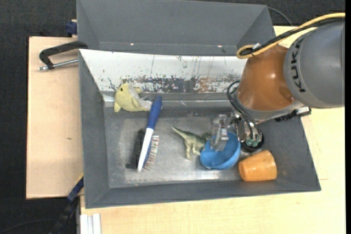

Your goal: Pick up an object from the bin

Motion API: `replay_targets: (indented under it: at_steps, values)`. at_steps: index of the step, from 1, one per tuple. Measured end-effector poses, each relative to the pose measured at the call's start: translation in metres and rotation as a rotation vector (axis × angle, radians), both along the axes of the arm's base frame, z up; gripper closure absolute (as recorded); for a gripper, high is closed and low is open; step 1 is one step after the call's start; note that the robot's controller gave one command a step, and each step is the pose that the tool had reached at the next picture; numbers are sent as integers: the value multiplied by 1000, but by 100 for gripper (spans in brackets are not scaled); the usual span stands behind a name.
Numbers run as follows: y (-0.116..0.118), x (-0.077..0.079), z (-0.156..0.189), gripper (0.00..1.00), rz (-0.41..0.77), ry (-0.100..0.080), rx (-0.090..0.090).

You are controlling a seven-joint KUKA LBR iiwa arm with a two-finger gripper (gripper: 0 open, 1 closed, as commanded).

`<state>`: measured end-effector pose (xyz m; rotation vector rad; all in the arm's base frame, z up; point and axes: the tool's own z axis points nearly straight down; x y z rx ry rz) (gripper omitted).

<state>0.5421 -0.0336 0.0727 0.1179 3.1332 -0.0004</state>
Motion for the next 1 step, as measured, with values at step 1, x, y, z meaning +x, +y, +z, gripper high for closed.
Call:
replay_targets:
  at_steps: [1]
  values:
    - [-17,1,287,100,57,-11,-2]
